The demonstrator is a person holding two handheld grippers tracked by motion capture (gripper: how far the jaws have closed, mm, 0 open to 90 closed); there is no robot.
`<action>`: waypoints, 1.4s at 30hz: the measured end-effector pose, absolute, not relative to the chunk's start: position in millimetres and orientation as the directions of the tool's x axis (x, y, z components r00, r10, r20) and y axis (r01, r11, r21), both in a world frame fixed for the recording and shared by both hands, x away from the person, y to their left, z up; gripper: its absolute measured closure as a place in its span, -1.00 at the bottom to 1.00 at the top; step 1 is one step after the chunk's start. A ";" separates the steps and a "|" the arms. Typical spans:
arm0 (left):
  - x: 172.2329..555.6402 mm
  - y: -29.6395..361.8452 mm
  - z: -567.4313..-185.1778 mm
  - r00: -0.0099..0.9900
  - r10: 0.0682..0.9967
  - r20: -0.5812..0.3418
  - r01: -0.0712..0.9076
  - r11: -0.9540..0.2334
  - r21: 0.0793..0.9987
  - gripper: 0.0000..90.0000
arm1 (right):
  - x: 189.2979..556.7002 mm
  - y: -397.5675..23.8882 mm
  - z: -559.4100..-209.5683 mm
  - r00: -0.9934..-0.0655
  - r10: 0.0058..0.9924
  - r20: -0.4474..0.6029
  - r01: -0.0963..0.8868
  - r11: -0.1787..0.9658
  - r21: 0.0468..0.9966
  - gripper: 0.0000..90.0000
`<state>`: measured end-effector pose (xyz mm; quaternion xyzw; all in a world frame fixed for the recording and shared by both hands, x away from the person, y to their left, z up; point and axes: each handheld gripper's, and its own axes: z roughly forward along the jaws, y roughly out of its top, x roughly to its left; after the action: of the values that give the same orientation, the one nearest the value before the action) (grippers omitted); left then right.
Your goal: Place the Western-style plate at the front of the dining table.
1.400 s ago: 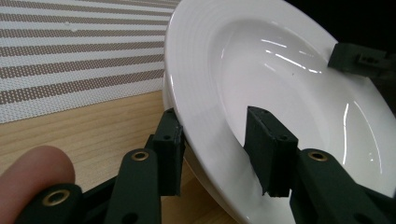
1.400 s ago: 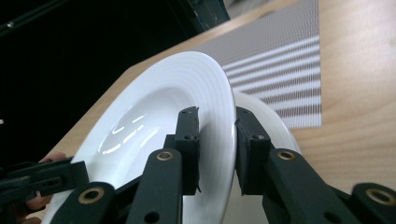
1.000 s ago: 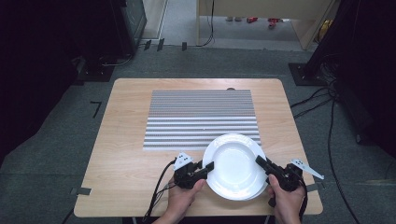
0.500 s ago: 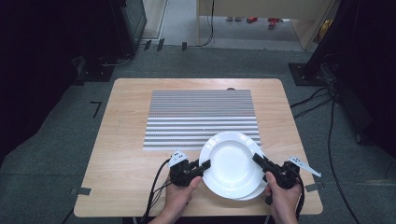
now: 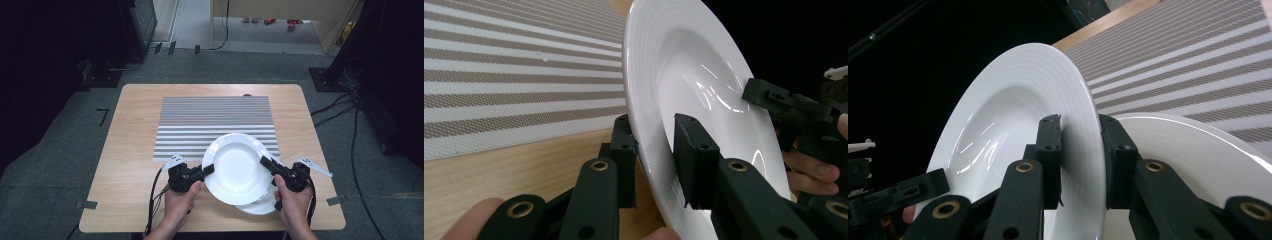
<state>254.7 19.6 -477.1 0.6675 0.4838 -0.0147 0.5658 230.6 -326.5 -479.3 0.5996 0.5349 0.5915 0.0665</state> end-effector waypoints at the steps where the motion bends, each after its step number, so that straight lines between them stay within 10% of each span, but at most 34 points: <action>1: 255.7 21.7 -476.1 0.530 0.630 -0.567 0.662 0.110 0.741 0.62 | 234.0 -323.6 -477.6 -0.276 0.718 0.639 0.566 -0.416 0.712 0.67; 42: 367.0 73.3 -431.1 0.463 0.697 -0.548 0.643 0.162 0.749 0.64 | 364.2 -268.0 -438.1 -0.309 0.694 0.651 0.625 -0.367 0.688 0.66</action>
<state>367.0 73.3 -431.1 0.6470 0.5175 0.0243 0.5594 364.2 -268.0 -438.1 0.5873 0.5616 0.5821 0.0294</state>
